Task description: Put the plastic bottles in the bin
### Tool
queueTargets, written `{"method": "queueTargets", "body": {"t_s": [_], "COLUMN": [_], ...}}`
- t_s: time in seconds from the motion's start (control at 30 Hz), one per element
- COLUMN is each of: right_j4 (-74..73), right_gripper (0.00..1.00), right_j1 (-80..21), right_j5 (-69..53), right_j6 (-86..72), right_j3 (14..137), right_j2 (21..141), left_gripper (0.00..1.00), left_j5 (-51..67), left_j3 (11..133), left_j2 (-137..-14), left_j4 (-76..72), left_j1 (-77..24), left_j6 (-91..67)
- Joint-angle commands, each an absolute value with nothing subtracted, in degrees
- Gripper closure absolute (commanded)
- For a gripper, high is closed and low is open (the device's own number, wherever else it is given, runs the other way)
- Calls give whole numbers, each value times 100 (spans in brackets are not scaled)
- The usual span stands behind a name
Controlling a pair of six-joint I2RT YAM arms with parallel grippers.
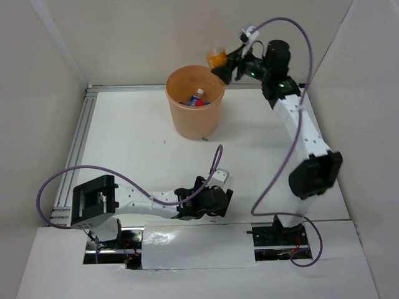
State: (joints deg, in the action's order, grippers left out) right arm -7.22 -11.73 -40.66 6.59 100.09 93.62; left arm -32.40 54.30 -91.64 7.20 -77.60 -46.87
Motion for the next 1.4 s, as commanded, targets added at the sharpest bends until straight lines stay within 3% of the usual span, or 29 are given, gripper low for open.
{"method": "queueTargets", "body": {"t_s": [0.0, 0.1, 0.13, 0.17, 0.2, 0.3, 0.33, 0.37, 0.43, 0.47, 0.6, 0.83, 0.9, 1.0, 1.37], "right_j4": [-324, -378, -639, -798, -887, -827, -826, -896, -896, -975, -1300, -2732, -2917, -2927, -3376], "right_gripper": [64, 46, 19, 0, 0, 0, 0, 0, 0, 0, 0, 0, 30, 100, 91], "right_j1": [-1581, -1924, -2003, -2065, -2065, -1795, -1689, -1566, -1135, -829, -82, 1212, 1335, 1336, 1107], "right_j5": [-4157, -4096, -3991, -3938, -3938, -3998, -4060, -4121, -4385, -4473, -4965, -5150, -5150, -5150, -5396], "right_j6": [317, 509, 797, 895, 896, 634, 502, 440, 387, 326, 526, 2124, 2766, 2936, 3375], "right_j3": [11009, 11697, 11994, 12128, 12207, 12033, 11963, 11770, 11445, 11026, 9697, 7359, 6475, 5611, 4667], "right_j2": [10526, 11275, 11537, 11627, 11680, 11479, 11305, 11181, 10900, 10568, 9556, 8105, 7657, 7130, 6478], "left_gripper": [1, 1, 1, 2, 4, 21, 29, 43, 57, 73, 99, 100, 100, 99, 94], "left_j5": [-3305, -3357, -3471, -3524, -3524, -3595, -3595, -3595, -3533, -3464, -3463, -3885, -3885, -3737, -2699], "left_j3": [5791, 5923, 5976, 6107, 6161, 6161, 6161, 6161, 6108, 6195, 6380, 6556, 6923, 7338, 9640], "left_j2": [-9395, -9685, -9877, -9975, -10063, -10187, -10187, -10187, -10187, -10187, -10082, -8158, -7858, -7805, -9596], "left_j4": [554, 711, 799, 913, 1062, 1011, 1011, 924, 862, 861, 1054, 802, 607, 125, -1336], "left_j1": [-7664, -7603, -7542, -7541, -7541, -7541, -7541, -7541, -7541, -7541, -7488, -7436, -7129, -6479, -4000], "left_j6": [-4588, -4649, -4728, -4729, -4781, -4781, -4781, -4729, -4729, -4676, -4553, -3597, -3062, -2490, -2846]}}
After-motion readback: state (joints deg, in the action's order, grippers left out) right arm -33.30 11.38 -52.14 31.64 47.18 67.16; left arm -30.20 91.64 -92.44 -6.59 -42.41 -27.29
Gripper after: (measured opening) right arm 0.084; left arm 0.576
